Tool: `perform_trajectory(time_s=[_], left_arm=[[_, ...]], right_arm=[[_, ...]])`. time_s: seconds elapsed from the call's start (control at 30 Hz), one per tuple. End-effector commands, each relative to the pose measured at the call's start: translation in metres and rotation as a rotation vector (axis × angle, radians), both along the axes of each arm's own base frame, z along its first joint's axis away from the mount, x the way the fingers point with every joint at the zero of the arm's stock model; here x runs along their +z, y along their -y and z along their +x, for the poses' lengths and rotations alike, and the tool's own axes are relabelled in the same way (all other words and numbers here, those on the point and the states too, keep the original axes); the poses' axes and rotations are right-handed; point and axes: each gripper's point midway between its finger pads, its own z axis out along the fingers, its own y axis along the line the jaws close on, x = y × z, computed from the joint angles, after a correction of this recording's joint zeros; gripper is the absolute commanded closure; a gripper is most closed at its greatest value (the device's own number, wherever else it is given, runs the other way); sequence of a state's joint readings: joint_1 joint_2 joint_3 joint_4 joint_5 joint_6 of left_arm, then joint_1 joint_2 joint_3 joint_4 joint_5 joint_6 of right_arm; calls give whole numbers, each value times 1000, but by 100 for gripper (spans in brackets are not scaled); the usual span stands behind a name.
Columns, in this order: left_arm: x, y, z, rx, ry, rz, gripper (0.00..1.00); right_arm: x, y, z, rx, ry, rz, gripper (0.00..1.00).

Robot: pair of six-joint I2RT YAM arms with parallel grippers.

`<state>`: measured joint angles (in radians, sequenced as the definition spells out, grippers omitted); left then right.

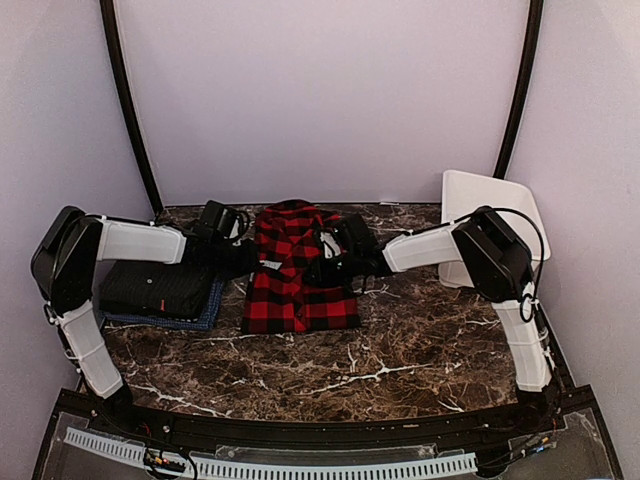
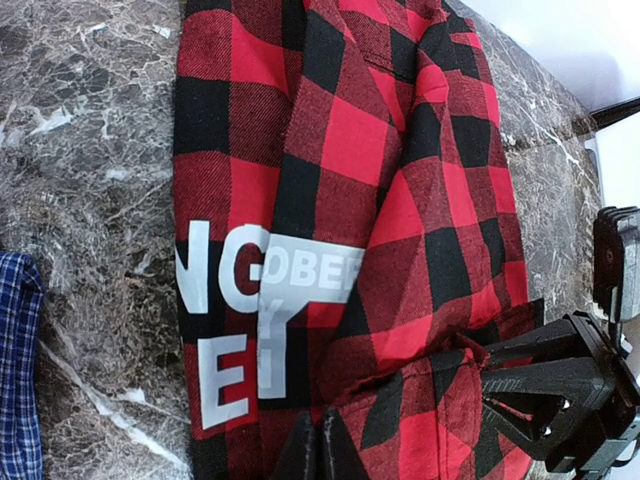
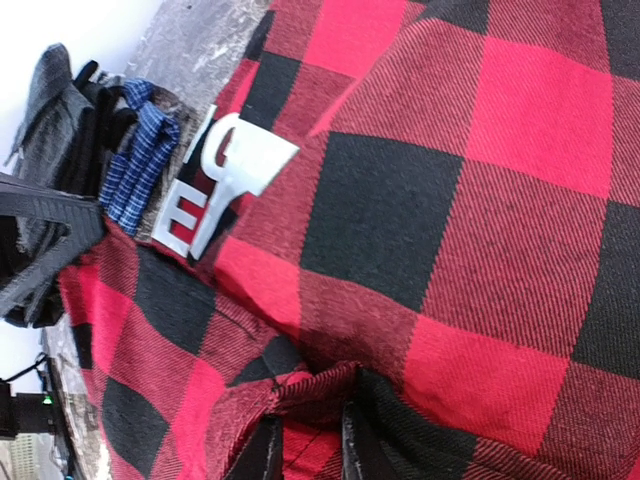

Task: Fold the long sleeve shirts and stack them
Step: Fold the rectangle-folded shirt at the center of the board.

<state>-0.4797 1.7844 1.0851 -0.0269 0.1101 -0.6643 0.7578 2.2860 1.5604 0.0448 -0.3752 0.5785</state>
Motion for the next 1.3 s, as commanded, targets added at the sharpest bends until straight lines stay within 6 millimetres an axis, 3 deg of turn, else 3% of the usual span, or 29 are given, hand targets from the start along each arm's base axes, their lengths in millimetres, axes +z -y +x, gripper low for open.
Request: perform_trajectory(time_s=[0.0, 0.27, 0.53, 0.87, 1.1, 1.27], left_arm=[[5, -1, 6, -3, 2, 17, 98], [-7, 5, 5, -38, -41, 21, 95], [-13, 0, 3, -30, -57, 52, 94], [-17, -12, 3, 6, -62, 107, 98], [-20, -22, 5, 47, -65, 142, 100], [-19, -30, 10, 83, -48, 169, 100]], right_arm=[[19, -12, -4, 49, 12, 71, 84], [26, -26, -6, 113, 23, 106, 76], [38, -34, 6, 137, 70, 108, 68], [82, 4, 39, 11, 176, 22, 58], [101, 18, 31, -22, 225, -24, 56], [97, 10, 15, 12, 234, -51, 58]])
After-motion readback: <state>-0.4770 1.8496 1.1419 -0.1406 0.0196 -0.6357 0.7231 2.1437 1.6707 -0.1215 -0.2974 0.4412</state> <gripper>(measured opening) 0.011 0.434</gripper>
